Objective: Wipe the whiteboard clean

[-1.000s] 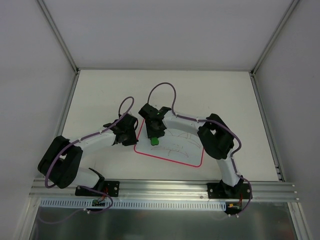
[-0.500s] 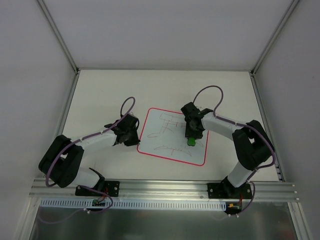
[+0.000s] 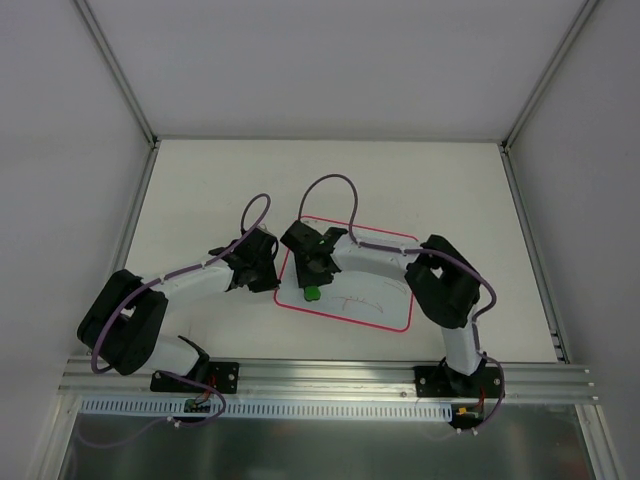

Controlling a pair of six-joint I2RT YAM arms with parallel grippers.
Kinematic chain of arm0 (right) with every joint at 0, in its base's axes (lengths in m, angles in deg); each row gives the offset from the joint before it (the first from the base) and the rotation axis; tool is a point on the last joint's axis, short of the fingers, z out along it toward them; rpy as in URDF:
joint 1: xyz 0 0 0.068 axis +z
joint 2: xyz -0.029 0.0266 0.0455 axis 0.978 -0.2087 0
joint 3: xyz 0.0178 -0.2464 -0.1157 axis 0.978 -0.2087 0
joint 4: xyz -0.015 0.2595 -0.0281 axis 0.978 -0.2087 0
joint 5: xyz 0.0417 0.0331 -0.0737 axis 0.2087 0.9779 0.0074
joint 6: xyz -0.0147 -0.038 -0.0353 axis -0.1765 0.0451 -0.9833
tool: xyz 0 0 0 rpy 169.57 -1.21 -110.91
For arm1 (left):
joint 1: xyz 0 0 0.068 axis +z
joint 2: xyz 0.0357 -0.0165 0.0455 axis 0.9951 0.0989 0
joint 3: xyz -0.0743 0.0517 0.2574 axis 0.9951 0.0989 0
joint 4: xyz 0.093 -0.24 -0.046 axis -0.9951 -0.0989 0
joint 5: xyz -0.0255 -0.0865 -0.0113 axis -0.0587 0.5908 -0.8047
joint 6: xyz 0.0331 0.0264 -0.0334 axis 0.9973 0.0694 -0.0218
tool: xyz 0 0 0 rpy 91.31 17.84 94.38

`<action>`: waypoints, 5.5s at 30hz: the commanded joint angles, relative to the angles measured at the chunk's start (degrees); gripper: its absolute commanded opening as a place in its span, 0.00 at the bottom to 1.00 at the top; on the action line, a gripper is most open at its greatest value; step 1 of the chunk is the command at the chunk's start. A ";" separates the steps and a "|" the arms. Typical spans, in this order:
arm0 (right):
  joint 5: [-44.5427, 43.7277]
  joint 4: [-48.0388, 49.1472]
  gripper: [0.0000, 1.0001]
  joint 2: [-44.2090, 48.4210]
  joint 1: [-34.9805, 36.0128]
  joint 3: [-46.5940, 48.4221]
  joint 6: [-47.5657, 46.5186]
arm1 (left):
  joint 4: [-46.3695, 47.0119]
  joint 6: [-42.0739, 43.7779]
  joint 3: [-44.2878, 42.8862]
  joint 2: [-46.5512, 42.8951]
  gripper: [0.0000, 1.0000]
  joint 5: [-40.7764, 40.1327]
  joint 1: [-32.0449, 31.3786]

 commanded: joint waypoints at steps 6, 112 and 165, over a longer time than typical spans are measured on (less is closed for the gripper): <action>-0.56 -1.09 0.00 -0.89 -0.88 -6.85 6.69 | -7.48 -0.36 3.88 1.98 0.00 -0.97 -0.60; -14.37 -14.19 0.00 0.28 -12.60 -3.22 11.63 | -7.31 -0.01 7.13 -5.76 0.00 1.67 0.36; -3.38 -10.67 0.00 -10.10 3.84 4.53 10.74 | -7.13 -0.80 7.57 -8.66 0.00 0.79 0.89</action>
